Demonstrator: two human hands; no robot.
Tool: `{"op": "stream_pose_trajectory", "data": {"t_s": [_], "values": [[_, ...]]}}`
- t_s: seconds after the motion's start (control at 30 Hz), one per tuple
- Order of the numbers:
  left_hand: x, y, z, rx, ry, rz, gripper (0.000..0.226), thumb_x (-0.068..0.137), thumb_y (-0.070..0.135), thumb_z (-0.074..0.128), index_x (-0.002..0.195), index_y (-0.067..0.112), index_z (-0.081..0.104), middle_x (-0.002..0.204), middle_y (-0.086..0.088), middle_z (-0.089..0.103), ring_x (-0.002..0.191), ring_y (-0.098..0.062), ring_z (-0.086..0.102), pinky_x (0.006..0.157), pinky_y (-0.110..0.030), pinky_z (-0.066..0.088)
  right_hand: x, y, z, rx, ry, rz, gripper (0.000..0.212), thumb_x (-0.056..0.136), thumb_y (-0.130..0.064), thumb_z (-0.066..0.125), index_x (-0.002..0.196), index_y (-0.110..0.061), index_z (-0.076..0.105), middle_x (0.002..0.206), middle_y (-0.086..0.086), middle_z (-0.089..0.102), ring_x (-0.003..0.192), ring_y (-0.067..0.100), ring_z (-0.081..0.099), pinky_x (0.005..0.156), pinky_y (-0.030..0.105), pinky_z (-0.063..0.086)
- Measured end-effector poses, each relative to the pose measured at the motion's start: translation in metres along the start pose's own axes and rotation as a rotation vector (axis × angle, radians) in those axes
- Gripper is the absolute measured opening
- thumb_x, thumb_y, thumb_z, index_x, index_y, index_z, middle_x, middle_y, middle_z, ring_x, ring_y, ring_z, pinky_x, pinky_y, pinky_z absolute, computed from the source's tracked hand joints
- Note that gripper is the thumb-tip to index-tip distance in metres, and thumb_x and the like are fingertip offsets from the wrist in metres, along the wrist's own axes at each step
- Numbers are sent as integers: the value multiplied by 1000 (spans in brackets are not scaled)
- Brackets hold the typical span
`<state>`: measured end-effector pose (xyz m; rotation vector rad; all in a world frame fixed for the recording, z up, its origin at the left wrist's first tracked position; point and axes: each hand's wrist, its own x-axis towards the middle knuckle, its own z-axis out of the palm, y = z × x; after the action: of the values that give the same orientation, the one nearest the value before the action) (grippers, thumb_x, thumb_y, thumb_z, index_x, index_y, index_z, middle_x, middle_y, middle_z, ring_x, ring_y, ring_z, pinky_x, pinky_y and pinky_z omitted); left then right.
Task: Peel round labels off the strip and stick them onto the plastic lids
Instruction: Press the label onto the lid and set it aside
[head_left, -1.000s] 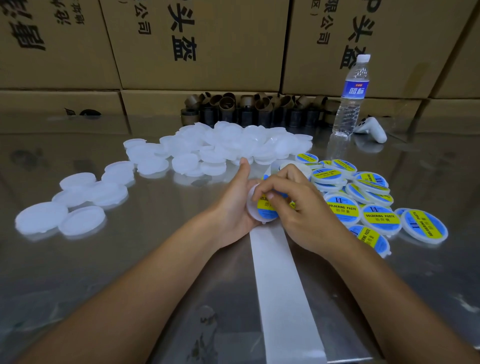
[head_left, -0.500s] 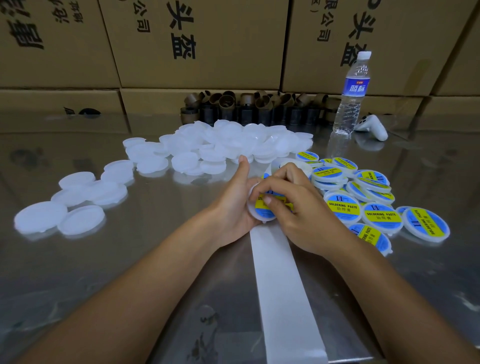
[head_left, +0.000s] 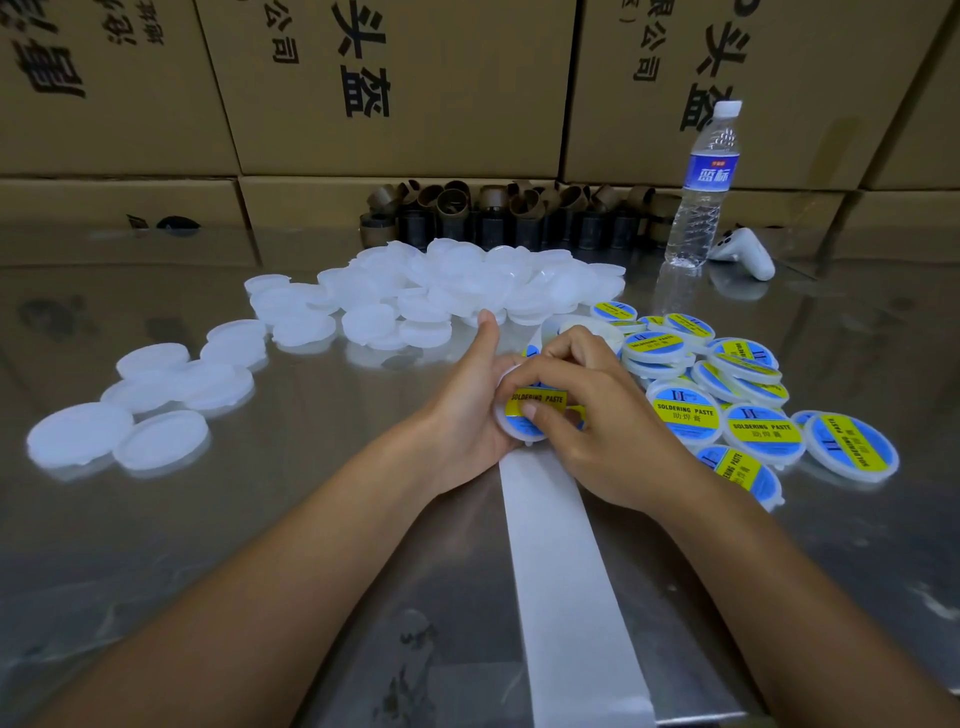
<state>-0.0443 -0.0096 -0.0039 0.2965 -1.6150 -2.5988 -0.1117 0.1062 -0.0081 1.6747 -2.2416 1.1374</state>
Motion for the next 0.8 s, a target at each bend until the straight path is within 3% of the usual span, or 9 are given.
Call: {"op": "stream_pose_trajectory", "data": {"t_s": [0.1, 0.43, 0.5, 0.63, 0.73, 0.8], "values": [[0, 0, 0, -3, 1, 0, 83, 96, 62, 8, 112, -1, 60, 90, -13, 70, 79, -18, 71, 73, -24, 58, 0, 0, 0, -1, 1, -4, 23, 86, -6, 61, 98, -24, 69, 95, 1, 44, 90, 11, 40, 73, 9, 30], [-1, 1, -2, -65, -9, -2, 85, 95, 65, 9, 105, 0, 64, 94, -15, 72, 86, -22, 72, 80, -30, 56, 1, 2, 2, 37, 46, 2, 34, 86, -7, 64, 109, -31, 70, 91, -11, 41, 91, 6, 41, 77, 8, 31], [-2, 1, -1, -68, -12, -11, 85, 94, 66, 10, 106, 2, 64, 99, -16, 72, 89, -23, 71, 82, -31, 56, 1, 2, 2, 42, 47, 13, 42, 86, -8, 64, 119, -33, 64, 89, -12, 40, 87, 2, 41, 76, 7, 30], [-3, 1, 1, -45, -17, -17, 79, 93, 66, 10, 110, 8, 60, 95, -11, 72, 86, -20, 71, 83, -31, 55, 2, 5, 0, 133, 67, 55, 77, 82, -8, 69, 137, -46, 32, 87, -10, 43, 80, -2, 44, 72, 6, 34], [-3, 2, 2, -35, -2, -18, 75, 94, 65, 14, 116, 7, 57, 96, -9, 72, 87, -19, 70, 81, -30, 56, 3, 7, 1, 199, 127, 72, 83, 75, -8, 75, 137, -44, 34, 93, -9, 45, 75, -1, 47, 68, 7, 38], [-2, 3, 2, -14, 0, -19, 75, 94, 64, 16, 122, 5, 54, 107, -13, 68, 96, -23, 66, 89, -33, 52, 3, 9, 1, 207, 170, 113, 84, 71, -12, 79, 135, -45, 35, 98, -14, 43, 73, -1, 47, 65, 7, 40]]}}
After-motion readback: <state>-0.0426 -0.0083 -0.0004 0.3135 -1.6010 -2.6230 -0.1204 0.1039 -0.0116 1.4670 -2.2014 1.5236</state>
